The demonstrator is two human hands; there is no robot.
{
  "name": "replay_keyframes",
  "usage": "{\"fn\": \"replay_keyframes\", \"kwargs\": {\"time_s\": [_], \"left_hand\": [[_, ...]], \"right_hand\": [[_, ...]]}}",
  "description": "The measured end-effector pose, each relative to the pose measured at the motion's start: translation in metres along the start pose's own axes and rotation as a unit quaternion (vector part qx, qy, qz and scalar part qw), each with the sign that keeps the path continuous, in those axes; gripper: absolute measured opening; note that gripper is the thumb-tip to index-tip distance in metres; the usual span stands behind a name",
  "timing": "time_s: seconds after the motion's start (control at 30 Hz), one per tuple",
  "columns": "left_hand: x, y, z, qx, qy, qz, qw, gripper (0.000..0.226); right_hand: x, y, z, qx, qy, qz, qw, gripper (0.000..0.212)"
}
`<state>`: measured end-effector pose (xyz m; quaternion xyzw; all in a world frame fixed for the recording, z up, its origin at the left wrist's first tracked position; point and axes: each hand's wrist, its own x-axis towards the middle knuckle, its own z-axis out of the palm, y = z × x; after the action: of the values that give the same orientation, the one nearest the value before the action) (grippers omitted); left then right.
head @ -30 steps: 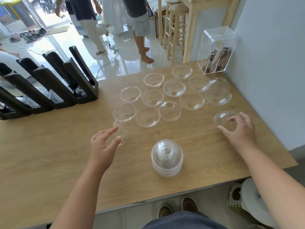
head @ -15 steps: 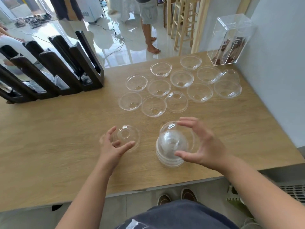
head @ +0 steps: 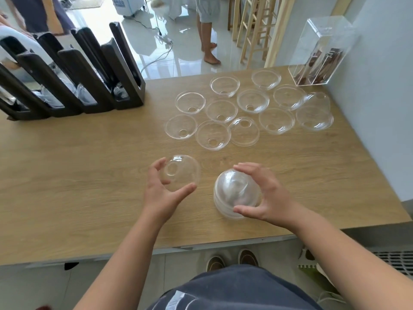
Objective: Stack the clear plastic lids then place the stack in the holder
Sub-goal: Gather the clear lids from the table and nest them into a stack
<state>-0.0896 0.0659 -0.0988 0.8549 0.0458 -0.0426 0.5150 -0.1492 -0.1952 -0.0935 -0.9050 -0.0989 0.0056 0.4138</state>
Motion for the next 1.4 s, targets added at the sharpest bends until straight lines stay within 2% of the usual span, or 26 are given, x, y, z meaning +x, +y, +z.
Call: {"fn": "replay_keyframes", "kwargs": {"time_s": [0.13, 0.2, 0.3, 0.5, 0.77, 0.87, 0.93, 1.0, 1.07, 1.1, 1.17, 1.27, 1.33, 1.4], "left_hand": [[-0.019, 0.033, 0.008, -0.048, -0.064, 0.083, 0.993, 0.095], [-0.028, 0.047, 0.017, -0.031, -0.105, 0.122, 0.986, 0.102], [-0.036, 0.053, 0.034, 0.014, -0.137, 0.156, 0.978, 0.1], [-0.038, 0.046, 0.059, 0.213, -0.156, 0.159, 0.951, 0.098], [-0.039, 0.042, 0.059, 0.155, -0.177, 0.129, 0.963, 0.104], [-0.019, 0.042, 0.049, 0.055, -0.13, 0.116, 0.983, 0.075], [0.012, 0.044, 0.046, 0.094, -0.089, 0.113, 0.985, 0.058], [0.039, 0.044, 0.048, 0.257, -0.104, 0.139, 0.951, 0.04], [0.053, 0.041, 0.054, 0.403, -0.142, 0.186, 0.885, 0.042], [0.056, 0.04, 0.056, 0.443, -0.154, 0.203, 0.86, 0.043], [0.06, 0.038, 0.058, 0.471, -0.154, 0.227, 0.838, 0.046], [0.058, 0.038, 0.055, 0.429, -0.123, 0.266, 0.854, 0.053], [0.051, 0.036, 0.049, 0.312, -0.095, 0.26, 0.909, 0.049], [0.04, 0.033, 0.042, 0.116, -0.095, 0.173, 0.973, 0.041]], "right_hand": [[-0.005, 0.0, -0.008, 0.017, 0.032, 0.001, 0.999, 0.098], [-0.01, 0.001, -0.016, 0.036, 0.052, 0.02, 0.998, 0.09], [-0.019, 0.009, -0.024, 0.066, 0.1, 0.032, 0.992, 0.073], [-0.027, 0.019, -0.04, 0.056, 0.144, 0.076, 0.985, 0.063], [-0.007, 0.028, -0.037, 0.027, 0.141, 0.097, 0.985, 0.054], [0.027, 0.04, -0.034, -0.05, 0.131, 0.105, 0.984, 0.058], [0.057, 0.045, -0.036, -0.111, 0.106, 0.139, 0.978, 0.059], [0.082, 0.047, -0.036, -0.186, 0.074, 0.18, 0.963, 0.06], [0.097, 0.046, -0.033, -0.268, 0.049, 0.19, 0.943, 0.062], [0.102, 0.047, -0.03, -0.297, 0.043, 0.186, 0.936, 0.062], [0.109, 0.049, -0.027, -0.328, 0.039, 0.184, 0.926, 0.063], [0.109, 0.051, -0.025, -0.343, 0.058, 0.175, 0.921, 0.055], [0.1, 0.052, -0.024, -0.33, 0.08, 0.16, 0.927, 0.047], [0.087, 0.056, -0.023, -0.311, 0.091, 0.153, 0.934, 0.044]]}}
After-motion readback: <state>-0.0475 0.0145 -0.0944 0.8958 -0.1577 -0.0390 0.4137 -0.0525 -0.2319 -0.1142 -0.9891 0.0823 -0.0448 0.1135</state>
